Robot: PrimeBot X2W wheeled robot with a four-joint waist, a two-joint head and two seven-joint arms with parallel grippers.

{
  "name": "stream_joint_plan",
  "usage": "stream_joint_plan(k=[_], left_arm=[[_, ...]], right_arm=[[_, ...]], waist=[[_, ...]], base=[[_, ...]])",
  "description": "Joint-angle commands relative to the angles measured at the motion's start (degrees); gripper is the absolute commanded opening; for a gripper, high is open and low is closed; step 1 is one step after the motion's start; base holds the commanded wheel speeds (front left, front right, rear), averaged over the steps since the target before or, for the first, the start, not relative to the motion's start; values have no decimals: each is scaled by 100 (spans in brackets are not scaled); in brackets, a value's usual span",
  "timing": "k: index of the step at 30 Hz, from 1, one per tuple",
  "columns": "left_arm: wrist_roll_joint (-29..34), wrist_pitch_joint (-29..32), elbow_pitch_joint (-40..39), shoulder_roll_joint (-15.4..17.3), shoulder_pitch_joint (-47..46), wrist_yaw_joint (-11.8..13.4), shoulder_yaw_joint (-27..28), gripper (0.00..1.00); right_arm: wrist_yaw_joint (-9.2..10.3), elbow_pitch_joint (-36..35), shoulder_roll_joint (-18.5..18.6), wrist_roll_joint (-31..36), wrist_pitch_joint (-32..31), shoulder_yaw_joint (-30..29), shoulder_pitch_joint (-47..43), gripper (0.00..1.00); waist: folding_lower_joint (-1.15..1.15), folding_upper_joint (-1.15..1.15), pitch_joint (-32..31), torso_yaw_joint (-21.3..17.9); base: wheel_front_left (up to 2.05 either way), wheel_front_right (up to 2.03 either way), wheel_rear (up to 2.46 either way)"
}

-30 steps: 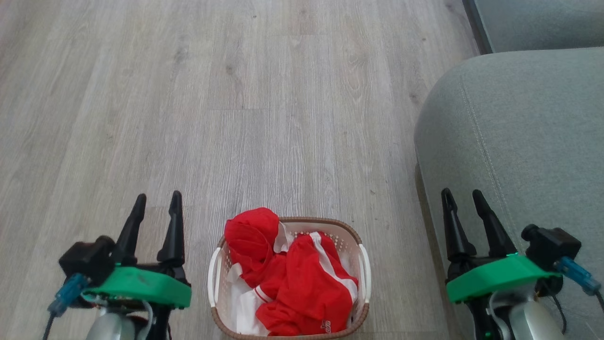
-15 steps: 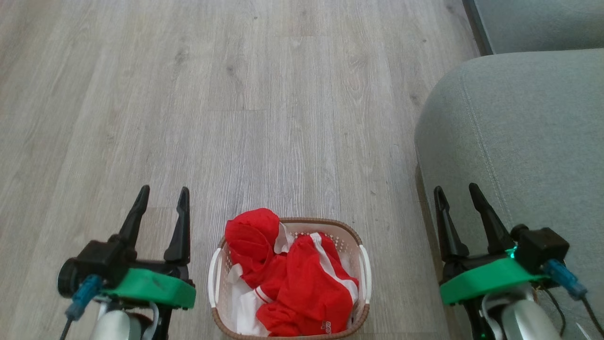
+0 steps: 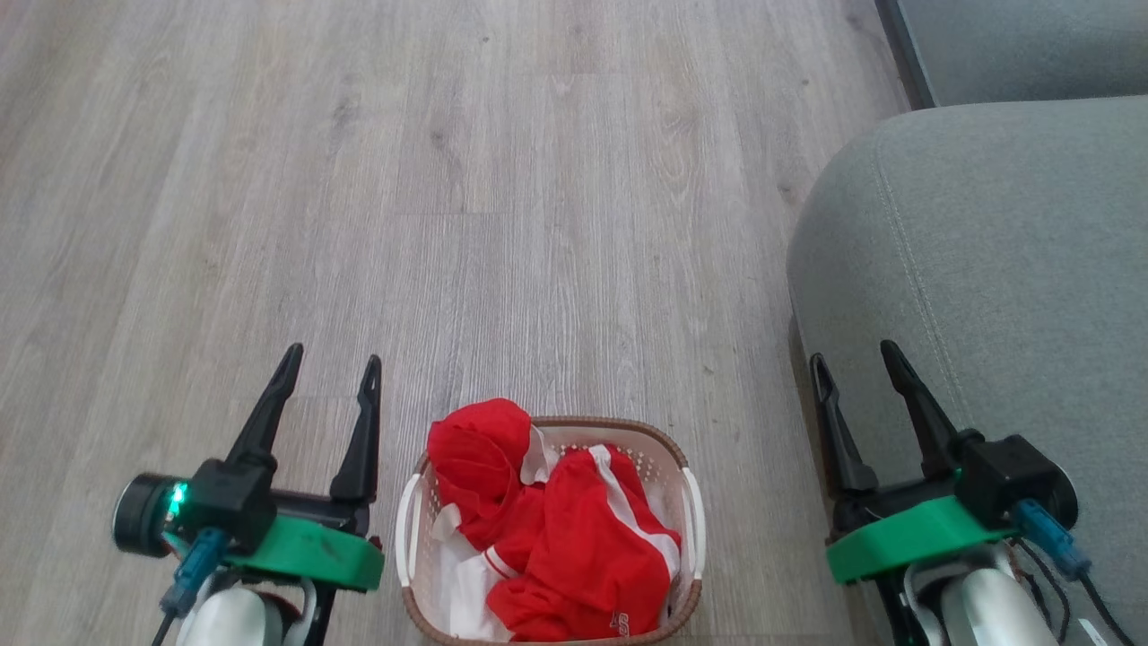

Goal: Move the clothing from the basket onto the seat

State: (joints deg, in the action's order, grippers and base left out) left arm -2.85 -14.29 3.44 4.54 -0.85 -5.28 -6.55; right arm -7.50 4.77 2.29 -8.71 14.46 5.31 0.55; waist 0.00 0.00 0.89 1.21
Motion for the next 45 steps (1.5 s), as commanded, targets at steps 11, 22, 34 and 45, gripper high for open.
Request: stream_joint_plan(k=[11, 22, 34, 45], left_arm=[[16, -71, -222, 74, -267, 10, 218, 100], [-8, -71, -208, 58, -269, 0, 253, 100], [-25, -71, -202, 42, -332, -15, 283, 100], [-141, -71, -129, 18, -468, -56, 323, 100]], right_arm=[[1, -206, 62, -2, 53, 106, 259, 100], [1, -222, 60, -7, 54, 112, 260, 100], [1, -267, 60, -30, 54, 124, 308, 100], [1, -353, 59, -70, 54, 112, 427, 100]], waist=[[0, 0, 25, 8], [0, 0, 65, -31], [0, 0, 205, -98], [0, 0, 516, -251]], base=[[0, 0, 0], [0, 0, 0], [0, 0, 0], [0, 0, 0]])
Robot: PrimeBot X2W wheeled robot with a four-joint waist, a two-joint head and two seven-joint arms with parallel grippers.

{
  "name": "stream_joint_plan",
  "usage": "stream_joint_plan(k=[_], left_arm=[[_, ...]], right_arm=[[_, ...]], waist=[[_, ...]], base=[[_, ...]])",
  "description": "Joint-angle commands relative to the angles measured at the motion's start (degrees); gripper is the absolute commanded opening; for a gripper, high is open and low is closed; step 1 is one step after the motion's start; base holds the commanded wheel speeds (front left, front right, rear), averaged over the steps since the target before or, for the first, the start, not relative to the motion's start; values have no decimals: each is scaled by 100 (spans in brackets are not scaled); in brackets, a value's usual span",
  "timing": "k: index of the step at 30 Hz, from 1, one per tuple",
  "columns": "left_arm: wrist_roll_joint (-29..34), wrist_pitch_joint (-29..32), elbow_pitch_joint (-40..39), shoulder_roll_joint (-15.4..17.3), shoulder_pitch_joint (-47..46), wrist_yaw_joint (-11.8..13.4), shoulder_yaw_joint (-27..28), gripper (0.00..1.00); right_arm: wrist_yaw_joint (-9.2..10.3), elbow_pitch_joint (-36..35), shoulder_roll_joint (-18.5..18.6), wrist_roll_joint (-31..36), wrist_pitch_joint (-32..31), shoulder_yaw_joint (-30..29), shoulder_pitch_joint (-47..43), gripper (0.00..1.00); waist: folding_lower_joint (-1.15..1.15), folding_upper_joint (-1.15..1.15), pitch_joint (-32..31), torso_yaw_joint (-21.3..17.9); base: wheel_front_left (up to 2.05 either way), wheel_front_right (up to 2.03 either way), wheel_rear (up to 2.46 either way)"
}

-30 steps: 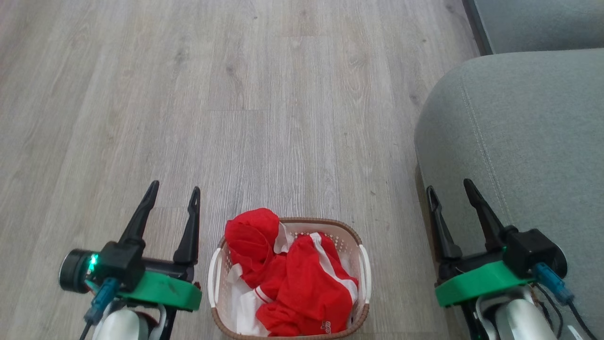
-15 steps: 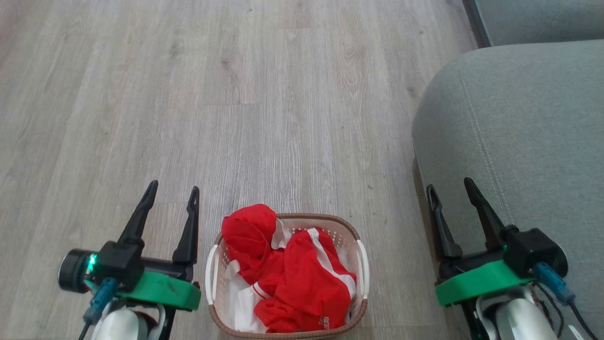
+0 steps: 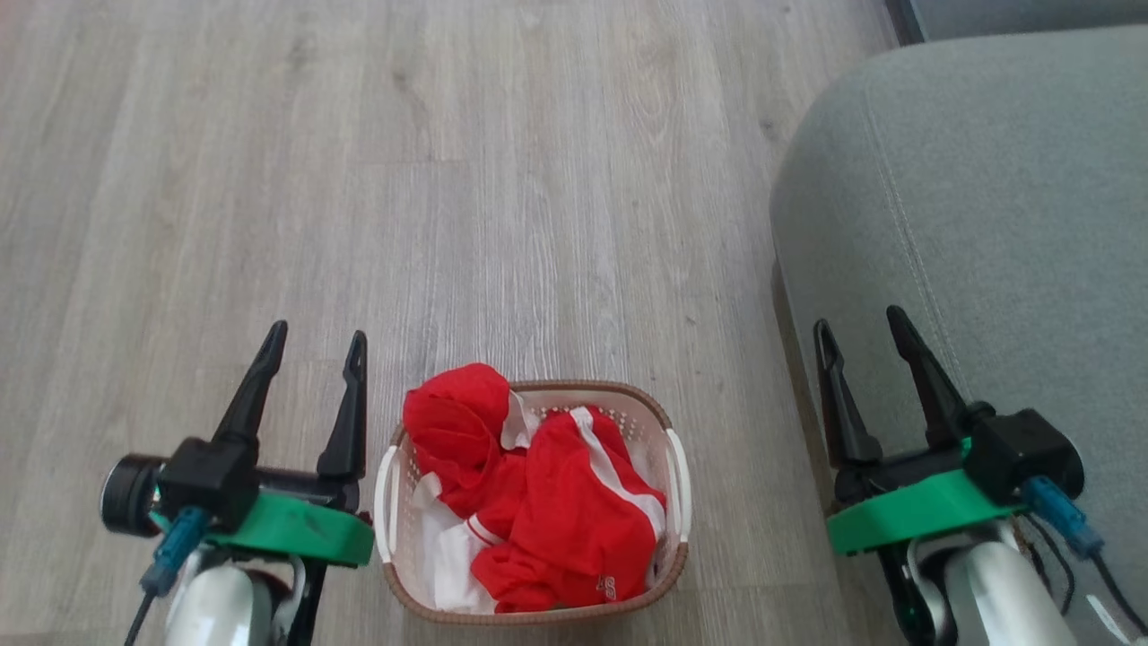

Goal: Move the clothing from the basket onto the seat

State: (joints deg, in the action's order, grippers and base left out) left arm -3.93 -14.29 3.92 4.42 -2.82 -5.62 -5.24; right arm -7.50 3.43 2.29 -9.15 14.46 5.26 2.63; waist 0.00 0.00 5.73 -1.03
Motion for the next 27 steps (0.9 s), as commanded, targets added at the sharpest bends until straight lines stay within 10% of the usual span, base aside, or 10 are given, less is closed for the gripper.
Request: stream_joint_plan(k=[1, 27], left_arm=[[-53, -71, -157, 25, -289, -28, 190, 100], [-687, -71, 1031, 54, -1505, -180, -159, 100]], right_arm=[[1, -220, 59, -22, 54, 114, 233, 100], [1, -986, 59, -167, 54, 16, 1294, 100]], waist=[[0, 0, 57, -45], [0, 0, 1934, -672]], base=[[0, 0, 0], [0, 0, 0]])
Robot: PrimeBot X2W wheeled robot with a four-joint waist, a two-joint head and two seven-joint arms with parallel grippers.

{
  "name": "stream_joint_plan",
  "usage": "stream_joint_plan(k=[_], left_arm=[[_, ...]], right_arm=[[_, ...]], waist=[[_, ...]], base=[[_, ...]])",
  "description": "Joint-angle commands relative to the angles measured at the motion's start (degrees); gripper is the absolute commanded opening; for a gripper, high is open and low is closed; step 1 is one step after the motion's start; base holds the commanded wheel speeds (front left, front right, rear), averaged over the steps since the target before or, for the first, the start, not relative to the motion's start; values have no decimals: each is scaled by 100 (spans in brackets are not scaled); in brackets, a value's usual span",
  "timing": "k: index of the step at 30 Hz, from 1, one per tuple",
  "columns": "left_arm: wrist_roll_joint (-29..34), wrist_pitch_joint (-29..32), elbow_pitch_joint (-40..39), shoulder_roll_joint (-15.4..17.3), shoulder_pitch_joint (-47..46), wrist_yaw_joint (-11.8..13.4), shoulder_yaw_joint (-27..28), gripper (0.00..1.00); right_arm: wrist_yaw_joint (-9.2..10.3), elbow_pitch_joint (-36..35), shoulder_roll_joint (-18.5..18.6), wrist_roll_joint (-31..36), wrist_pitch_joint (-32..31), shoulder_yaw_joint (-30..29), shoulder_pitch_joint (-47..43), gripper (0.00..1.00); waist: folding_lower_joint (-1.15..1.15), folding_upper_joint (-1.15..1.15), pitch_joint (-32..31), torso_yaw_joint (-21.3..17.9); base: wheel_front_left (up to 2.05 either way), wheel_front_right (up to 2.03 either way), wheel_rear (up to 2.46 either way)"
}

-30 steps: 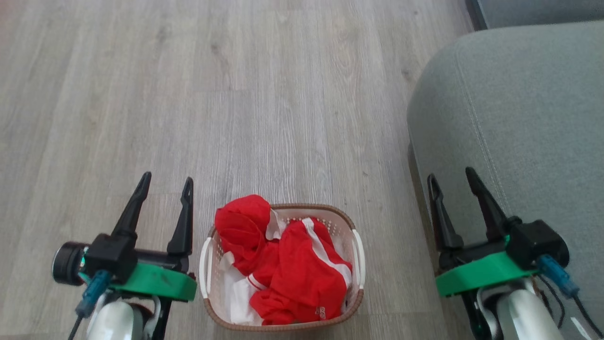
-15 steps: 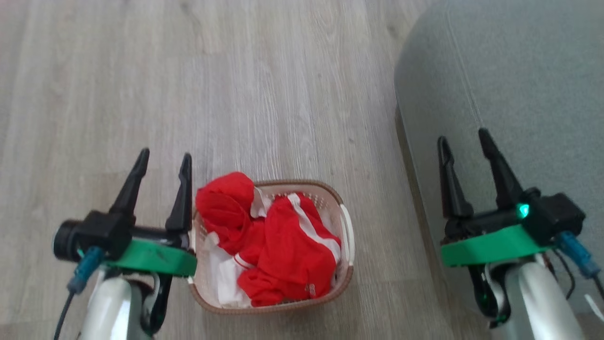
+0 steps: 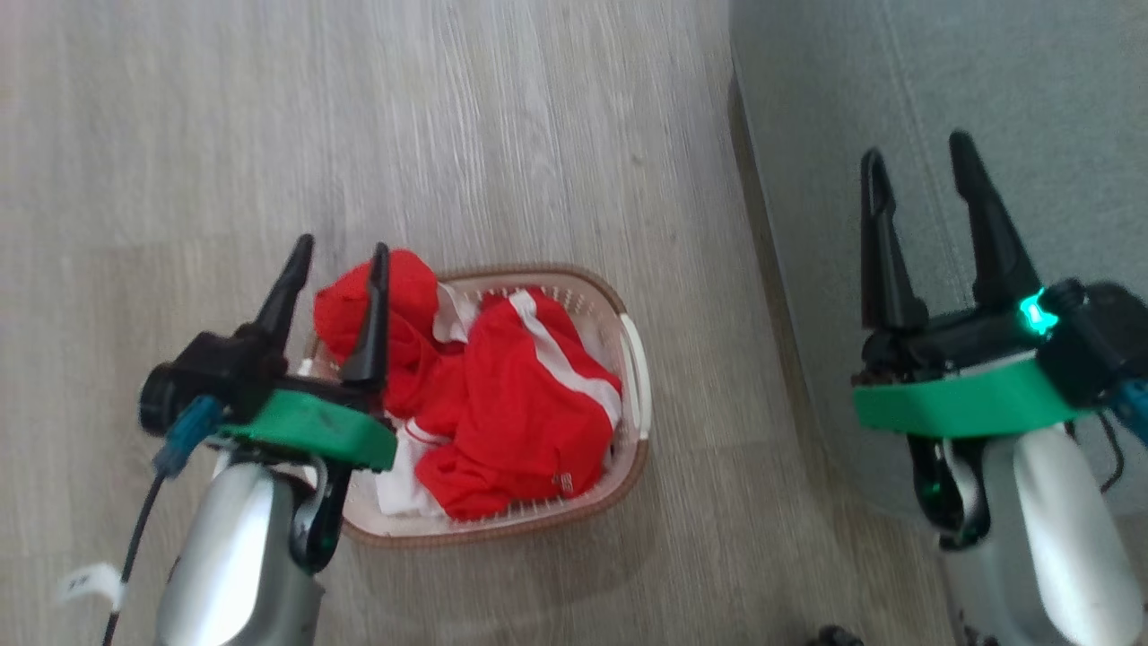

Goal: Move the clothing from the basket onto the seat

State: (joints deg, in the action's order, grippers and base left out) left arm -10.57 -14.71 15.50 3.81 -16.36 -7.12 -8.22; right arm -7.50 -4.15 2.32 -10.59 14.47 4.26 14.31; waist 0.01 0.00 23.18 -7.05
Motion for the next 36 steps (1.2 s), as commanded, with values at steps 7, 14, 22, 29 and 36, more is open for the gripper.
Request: stream_joint_plan(k=[7, 14, 22, 29, 36], left_arm=[[-349, -29, 730, 233, -672, -34, -243, 100], [-622, -10, 1937, 411, -1256, -35, -825, 100], [-1017, 147, 3136, 435, -1907, -36, -1662, 100], [-1244, 370, 3918, 384, -2547, -36, -2079, 100], [-1487, 878, 4612, 349, -3088, -36, -2404, 100]], right_arm=[[1, -339, 56, -31, 52, 96, 454, 100], [1, -494, 56, -27, 52, 161, 780, 100], [1, -662, 55, -69, 52, 233, 1070, 100], [1, -773, 55, -3, 52, 409, 1327, 100], [1, -872, 55, 22, 52, 479, 1663, 100]], waist=[[-1, 0, 643, -187], [-1, 0, 1096, -352], [-1, 0, 1518, -529], [-1, 0, 1966, -658], [-1, 0, 2333, -786]], base=[[0, 0, 0], [0, 0, 0], [0, 0, 0], [0, 0, 0], [0, 0, 0]])
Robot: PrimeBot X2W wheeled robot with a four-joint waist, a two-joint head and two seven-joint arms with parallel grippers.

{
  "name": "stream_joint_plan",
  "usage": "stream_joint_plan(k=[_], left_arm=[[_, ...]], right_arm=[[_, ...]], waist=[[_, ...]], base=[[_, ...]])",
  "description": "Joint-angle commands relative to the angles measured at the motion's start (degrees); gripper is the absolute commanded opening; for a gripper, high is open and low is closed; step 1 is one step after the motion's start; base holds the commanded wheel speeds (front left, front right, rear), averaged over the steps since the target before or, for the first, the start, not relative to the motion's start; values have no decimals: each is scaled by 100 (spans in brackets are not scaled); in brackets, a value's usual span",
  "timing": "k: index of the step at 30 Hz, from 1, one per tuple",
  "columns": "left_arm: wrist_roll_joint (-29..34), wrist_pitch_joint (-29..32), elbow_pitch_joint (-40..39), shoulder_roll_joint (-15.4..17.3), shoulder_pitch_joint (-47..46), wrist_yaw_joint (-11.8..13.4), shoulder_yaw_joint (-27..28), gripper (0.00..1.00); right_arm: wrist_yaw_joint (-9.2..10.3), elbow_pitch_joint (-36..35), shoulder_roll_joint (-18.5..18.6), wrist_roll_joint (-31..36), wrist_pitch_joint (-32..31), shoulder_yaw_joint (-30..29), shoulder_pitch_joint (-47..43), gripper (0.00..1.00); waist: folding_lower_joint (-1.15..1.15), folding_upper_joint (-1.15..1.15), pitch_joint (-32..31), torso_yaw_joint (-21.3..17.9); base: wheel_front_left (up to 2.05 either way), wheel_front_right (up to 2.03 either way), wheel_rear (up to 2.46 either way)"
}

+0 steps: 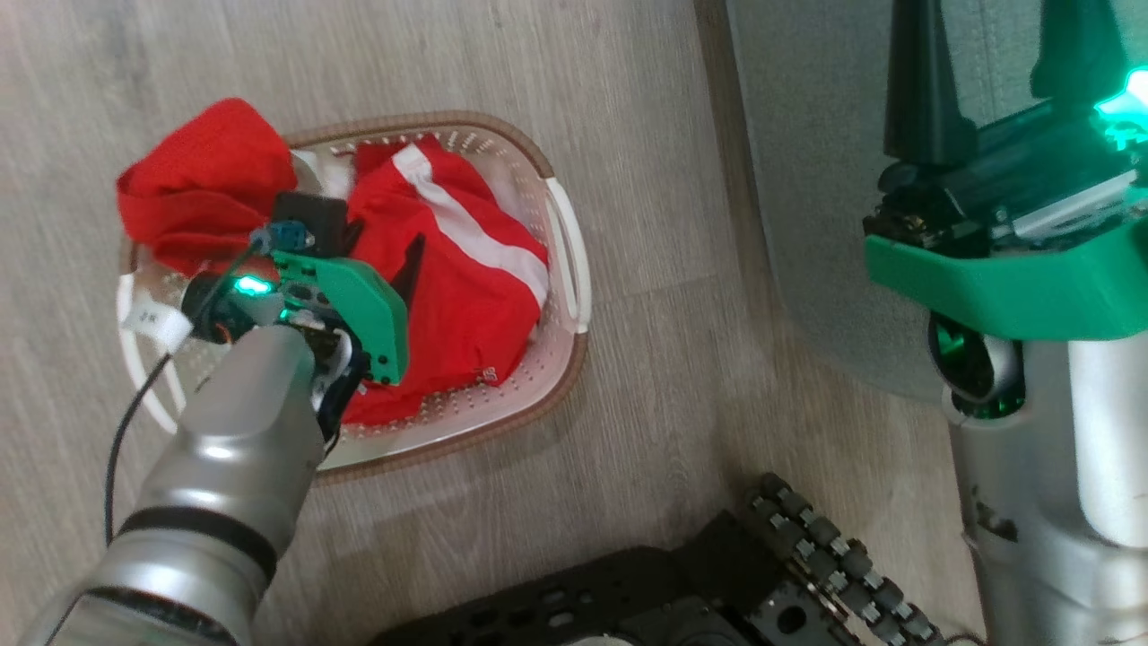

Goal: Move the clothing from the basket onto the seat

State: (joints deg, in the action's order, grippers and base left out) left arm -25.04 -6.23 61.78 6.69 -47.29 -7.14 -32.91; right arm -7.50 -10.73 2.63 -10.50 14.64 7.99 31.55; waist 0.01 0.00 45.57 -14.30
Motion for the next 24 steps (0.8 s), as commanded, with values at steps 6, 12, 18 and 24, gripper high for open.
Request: stream_joint_plan(k=[6, 12, 18, 24], left_arm=[[-122, 497, 490, 17, -341, -35, -137, 100], [-186, 1079, 848, 29, -475, -35, -391, 100], [-256, 1481, 953, 96, -497, -35, -595, 100], [-459, 1515, 835, 168, -511, -35, -766, 44]], right_arm=[[1, -316, 25, -56, 36, 73, 124, 100], [1, -414, 25, -156, 36, 74, 219, 100], [1, -415, 25, -204, 36, 60, 232, 100], [1, -450, 25, -215, 36, 47, 195, 100]], waist=[[-1, 0, 342, -198], [-1, 0, 553, -357], [-1, 0, 612, -442], [-1, 0, 622, -470]], base=[[0, 0, 0], [0, 0, 0], [0, 0, 0], [0, 0, 0]])
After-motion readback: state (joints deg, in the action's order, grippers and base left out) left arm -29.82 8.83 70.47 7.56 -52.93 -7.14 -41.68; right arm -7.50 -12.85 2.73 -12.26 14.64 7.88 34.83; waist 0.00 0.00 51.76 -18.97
